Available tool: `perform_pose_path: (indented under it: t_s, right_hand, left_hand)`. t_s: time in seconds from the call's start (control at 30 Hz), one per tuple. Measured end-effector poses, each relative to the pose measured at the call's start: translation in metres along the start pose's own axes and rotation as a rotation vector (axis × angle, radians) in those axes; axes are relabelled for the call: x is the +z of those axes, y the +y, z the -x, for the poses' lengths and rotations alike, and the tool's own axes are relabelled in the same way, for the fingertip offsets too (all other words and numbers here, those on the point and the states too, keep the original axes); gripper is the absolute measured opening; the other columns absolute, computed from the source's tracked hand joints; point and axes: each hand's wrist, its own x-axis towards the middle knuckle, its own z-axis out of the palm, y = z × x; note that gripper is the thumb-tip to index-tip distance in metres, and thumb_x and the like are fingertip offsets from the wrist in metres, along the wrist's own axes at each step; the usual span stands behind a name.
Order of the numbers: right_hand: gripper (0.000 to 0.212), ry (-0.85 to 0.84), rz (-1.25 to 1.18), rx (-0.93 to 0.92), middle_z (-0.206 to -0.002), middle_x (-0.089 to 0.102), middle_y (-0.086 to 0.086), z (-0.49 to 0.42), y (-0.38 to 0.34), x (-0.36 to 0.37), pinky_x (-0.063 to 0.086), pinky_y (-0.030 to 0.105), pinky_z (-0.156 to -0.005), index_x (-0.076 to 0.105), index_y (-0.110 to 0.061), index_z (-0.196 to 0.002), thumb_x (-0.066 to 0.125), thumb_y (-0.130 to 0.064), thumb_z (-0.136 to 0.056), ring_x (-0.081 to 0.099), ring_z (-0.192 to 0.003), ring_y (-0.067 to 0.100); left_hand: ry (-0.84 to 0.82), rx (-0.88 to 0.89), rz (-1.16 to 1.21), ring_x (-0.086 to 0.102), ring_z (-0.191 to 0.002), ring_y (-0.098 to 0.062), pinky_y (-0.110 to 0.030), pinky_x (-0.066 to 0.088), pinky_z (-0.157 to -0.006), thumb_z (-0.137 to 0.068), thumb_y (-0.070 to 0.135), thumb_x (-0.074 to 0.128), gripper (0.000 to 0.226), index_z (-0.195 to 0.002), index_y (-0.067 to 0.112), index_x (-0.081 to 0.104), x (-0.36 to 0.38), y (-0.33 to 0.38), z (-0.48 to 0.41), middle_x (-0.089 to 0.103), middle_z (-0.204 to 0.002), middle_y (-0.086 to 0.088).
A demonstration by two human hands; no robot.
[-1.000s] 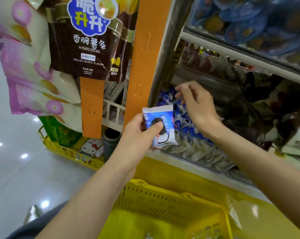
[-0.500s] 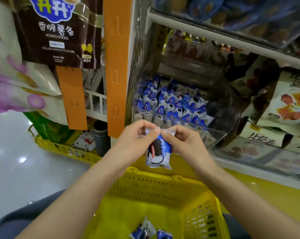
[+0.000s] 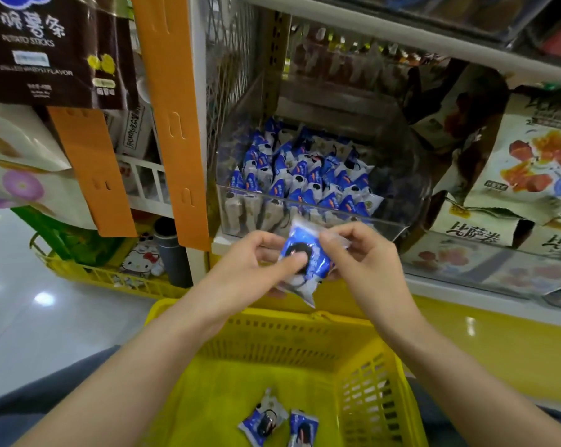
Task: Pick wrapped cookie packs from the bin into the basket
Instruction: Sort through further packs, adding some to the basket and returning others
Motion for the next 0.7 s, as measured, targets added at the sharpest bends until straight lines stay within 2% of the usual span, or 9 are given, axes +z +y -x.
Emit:
perform_pose_path:
  t_s: [0.07,0.17,0.27,0.33,0.4,0.43,0.53,0.63,0.7]
  right_hand:
    - [0.009,0.015,-0.22,0.174,-0.075,0.067,0.005,-0.001,-0.001,-0.007,0.05,0.015,-0.049,0.06,-0.009,-0.083,0.056,-0.012,-0.09,0.063,-0.058,0.003]
    - [0.017,-0.043,-0.4,0.345,-0.084,0.069,0.012,0.001,-0.001,-0.011,0.056,0.019,-0.057,0.055,0.003,-0.103,0.053,-0.009,-0.092,0.067,-0.063,0.009]
    - [0.024,-0.17,-0.391,0.405,-0.084,0.068,0.007,0.006,-0.001,-0.009,0.058,0.023,-0.061,0.048,0.002,-0.115,0.051,-0.003,-0.092,0.067,-0.066,0.007]
    - [0.026,-0.286,-0.293,0.439,-0.093,0.068,0.007,0.008,-0.001,-0.007,0.058,0.024,-0.065,0.047,-0.005,-0.117,0.051,-0.002,-0.092,0.068,-0.073,0.01]
    - [0.031,-0.35,-0.039,0.367,-0.104,0.065,0.006,0.008,0.002,-0.005,0.054,0.027,-0.077,0.045,-0.009,-0.118,0.057,-0.005,-0.089,0.064,-0.087,0.013]
    - [0.036,-0.357,0.095,0.294,-0.107,0.061,0.0,0.008,0.002,-0.003,0.051,0.026,-0.084,0.044,-0.013,-0.118,0.061,-0.008,-0.087,0.06,-0.093,0.01]
    - [0.041,-0.355,0.195,0.095,-0.102,0.054,-0.018,0.008,-0.002,0.005,0.044,0.015,-0.087,0.046,-0.024,-0.118,0.067,-0.02,-0.083,0.054,-0.095,-0.004]
    - [0.021,-0.331,0.228,-0.007,-0.098,0.064,-0.013,0.008,-0.003,0.008,0.048,0.018,-0.084,0.058,-0.024,-0.106,0.063,-0.027,-0.085,0.058,-0.092,-0.003]
    - [0.018,-0.292,0.297,-0.054,-0.095,0.066,-0.013,0.007,-0.001,0.007,0.048,0.019,-0.084,0.061,-0.025,-0.101,0.06,-0.034,-0.086,0.059,-0.092,-0.005]
  left_hand:
    - [-0.001,0.01,0.006,0.067,-0.073,-0.008,-0.021,0.057,-0.063,-0.081,0.017,0.067,0.028,-0.106,0.013,0.057,0.002,-0.002,0.001,0.068,-0.098,-0.004]
    - [0.091,0.09,0.087,0.066,-0.072,-0.003,-0.015,0.053,-0.059,-0.082,0.016,0.065,0.024,-0.105,0.016,0.061,0.002,-0.003,-0.001,0.072,-0.09,-0.001]
    - [0.193,0.148,0.119,0.068,-0.079,-0.005,-0.021,0.056,-0.067,-0.086,0.021,0.06,0.013,-0.098,0.021,0.065,-0.003,-0.005,-0.003,0.074,-0.083,0.004]
    - [0.262,0.193,0.039,0.068,-0.079,-0.009,-0.023,0.056,-0.069,-0.089,0.022,0.056,0.012,-0.092,0.022,0.068,-0.007,-0.006,-0.005,0.073,-0.082,0.001]
    - [0.31,0.297,-0.122,0.065,-0.073,-0.006,-0.015,0.053,-0.063,-0.09,0.017,0.055,0.014,-0.084,0.021,0.068,-0.009,-0.006,-0.004,0.071,-0.078,0.0]
    - [0.323,0.364,-0.259,0.063,-0.07,-0.001,-0.01,0.049,-0.06,-0.09,0.018,0.056,0.013,-0.082,0.021,0.066,-0.01,-0.006,-0.003,0.069,-0.076,0.006]
    - [0.318,0.52,-0.579,0.056,-0.073,0.002,-0.007,0.038,-0.06,-0.089,0.019,0.058,0.011,-0.079,0.022,0.061,-0.007,-0.005,0.002,0.06,-0.07,0.014]
    - [0.285,0.575,-0.627,0.053,-0.074,-0.001,-0.009,0.037,-0.06,-0.089,0.017,0.058,0.013,-0.077,0.023,0.058,-0.005,-0.006,0.004,0.057,-0.068,0.012]
    - [0.271,0.596,-0.629,0.052,-0.067,0.002,-0.008,0.036,-0.056,-0.089,0.016,0.057,0.015,-0.076,0.023,0.056,-0.005,-0.006,0.005,0.054,-0.063,0.013]
